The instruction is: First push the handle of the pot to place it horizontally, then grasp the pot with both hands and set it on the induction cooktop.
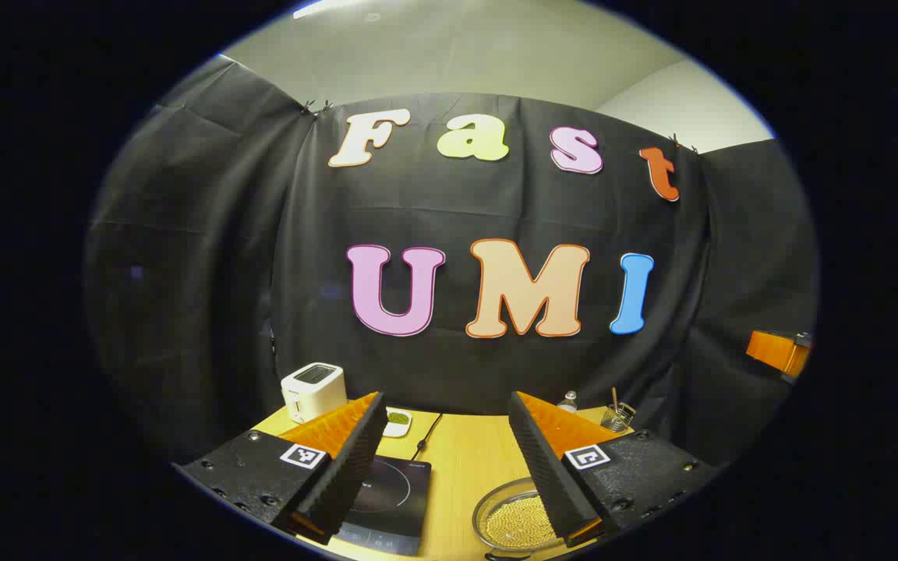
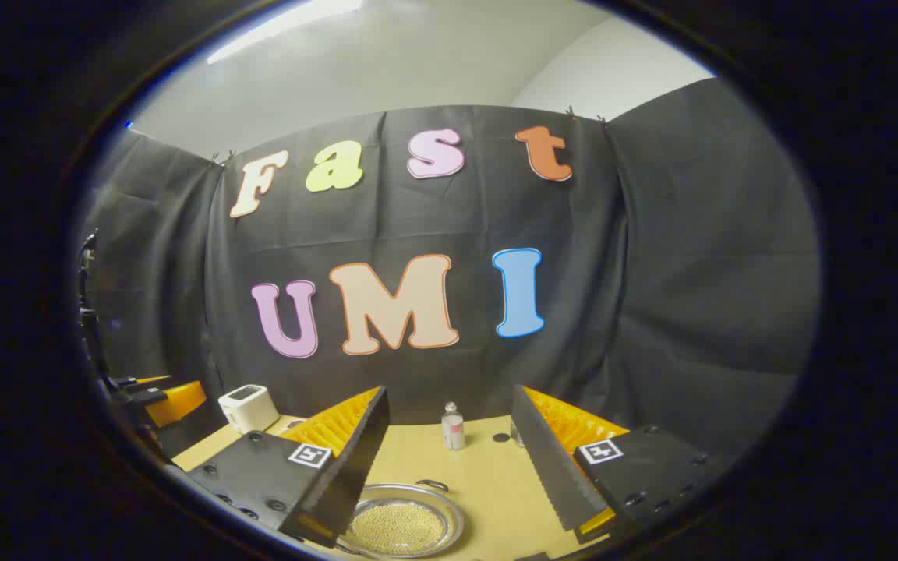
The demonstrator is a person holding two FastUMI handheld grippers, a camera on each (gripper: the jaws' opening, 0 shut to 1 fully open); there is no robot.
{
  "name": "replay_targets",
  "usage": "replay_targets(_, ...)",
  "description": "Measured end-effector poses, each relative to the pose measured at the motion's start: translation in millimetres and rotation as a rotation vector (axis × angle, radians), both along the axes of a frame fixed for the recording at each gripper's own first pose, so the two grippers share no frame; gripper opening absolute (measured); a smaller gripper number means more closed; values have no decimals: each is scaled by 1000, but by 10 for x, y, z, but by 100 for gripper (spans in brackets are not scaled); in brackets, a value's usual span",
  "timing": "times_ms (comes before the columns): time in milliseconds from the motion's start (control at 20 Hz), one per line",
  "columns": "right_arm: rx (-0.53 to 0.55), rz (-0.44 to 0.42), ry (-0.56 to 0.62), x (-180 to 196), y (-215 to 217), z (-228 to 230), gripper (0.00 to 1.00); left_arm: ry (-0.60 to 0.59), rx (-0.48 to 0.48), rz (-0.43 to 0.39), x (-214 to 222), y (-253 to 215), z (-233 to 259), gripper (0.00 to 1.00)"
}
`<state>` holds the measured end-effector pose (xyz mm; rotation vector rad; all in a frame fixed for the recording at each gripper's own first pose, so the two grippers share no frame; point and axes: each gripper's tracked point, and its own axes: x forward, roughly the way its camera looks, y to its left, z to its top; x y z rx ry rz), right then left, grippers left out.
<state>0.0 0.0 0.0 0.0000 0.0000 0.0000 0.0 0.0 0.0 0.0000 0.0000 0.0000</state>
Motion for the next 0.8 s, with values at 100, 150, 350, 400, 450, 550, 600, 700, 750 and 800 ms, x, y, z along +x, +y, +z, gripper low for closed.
replay_targets(100, 1, 8, 7, 11, -15, -24, 93, 3, -2, 9, -10, 2, -29, 92)
replay_targets(150, 0, 10, 10, 12, -31, -35, 93, 7, -2, 16, -22, 8, -34, 92)
replay_targets(350, -6, 34, 19, 37, -52, -87, 92, 16, -5, 45, -84, 24, -102, 95)
replay_targets(400, -7, 42, 22, 47, -56, -93, 92, 17, -1, 54, -106, 25, -115, 95)
replay_targets(450, -9, 52, 25, 55, -65, -115, 92, 20, 7, 65, -129, 22, -126, 95)
replay_targets(550, -7, 77, 28, 83, -60, -138, 92, 10, 16, 87, -176, 9, -105, 92)
replay_targets(600, -3, 91, 33, 100, -50, -167, 92, 8, 14, 97, -212, 0, -112, 95)
replay_targets(700, 11, 123, 43, 134, -32, -218, 93, -4, 9, 111, -271, -52, -93, 95)
replay_targets(750, 14, 134, 51, 149, -36, -263, 93, -11, 11, 119, -294, -69, -73, 95)
replay_targets(800, 17, 146, 60, 172, -30, -300, 92, -14, 15, 127, -324, -72, -76, 95)
